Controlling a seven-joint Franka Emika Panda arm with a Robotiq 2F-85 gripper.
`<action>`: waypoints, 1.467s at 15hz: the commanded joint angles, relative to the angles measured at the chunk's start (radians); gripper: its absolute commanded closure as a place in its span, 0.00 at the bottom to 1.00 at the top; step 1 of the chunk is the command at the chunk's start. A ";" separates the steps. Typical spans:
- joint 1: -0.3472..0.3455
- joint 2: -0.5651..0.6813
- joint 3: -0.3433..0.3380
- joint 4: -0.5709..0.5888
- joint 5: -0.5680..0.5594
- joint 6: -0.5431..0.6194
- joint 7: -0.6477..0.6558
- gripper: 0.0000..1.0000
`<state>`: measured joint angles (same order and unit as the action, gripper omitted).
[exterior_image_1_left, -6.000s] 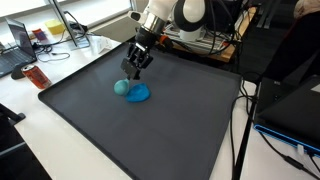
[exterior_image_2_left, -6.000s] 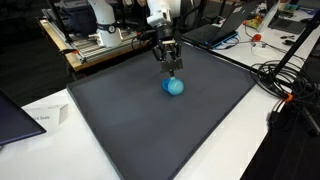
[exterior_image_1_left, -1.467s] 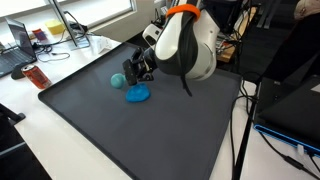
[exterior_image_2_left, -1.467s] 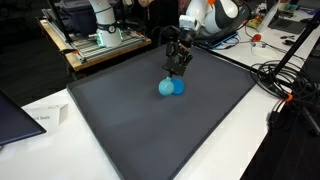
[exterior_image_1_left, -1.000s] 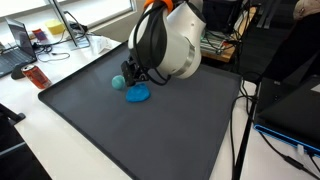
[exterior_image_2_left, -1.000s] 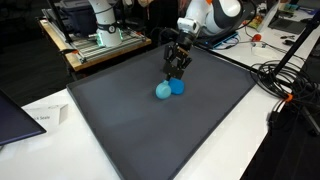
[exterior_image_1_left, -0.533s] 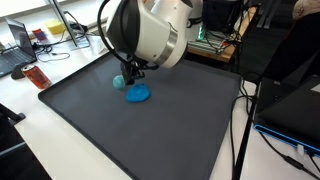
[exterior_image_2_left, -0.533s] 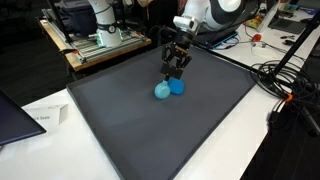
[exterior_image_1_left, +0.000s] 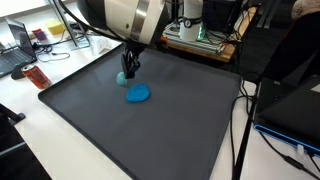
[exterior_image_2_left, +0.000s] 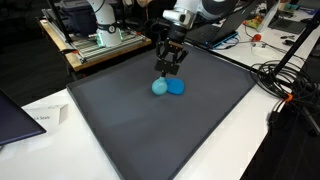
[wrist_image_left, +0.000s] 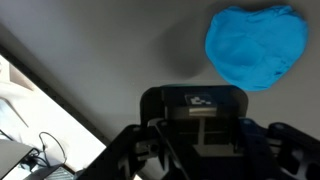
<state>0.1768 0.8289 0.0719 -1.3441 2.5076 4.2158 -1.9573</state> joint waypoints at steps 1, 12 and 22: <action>-0.130 -0.085 0.151 -0.093 -0.004 0.015 -0.015 0.78; -0.408 -0.149 0.468 -0.178 0.007 0.014 -0.012 0.78; -0.719 -0.114 0.811 -0.269 0.004 0.016 0.044 0.78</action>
<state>-0.4654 0.7095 0.7911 -1.5806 2.5061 4.2157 -1.9439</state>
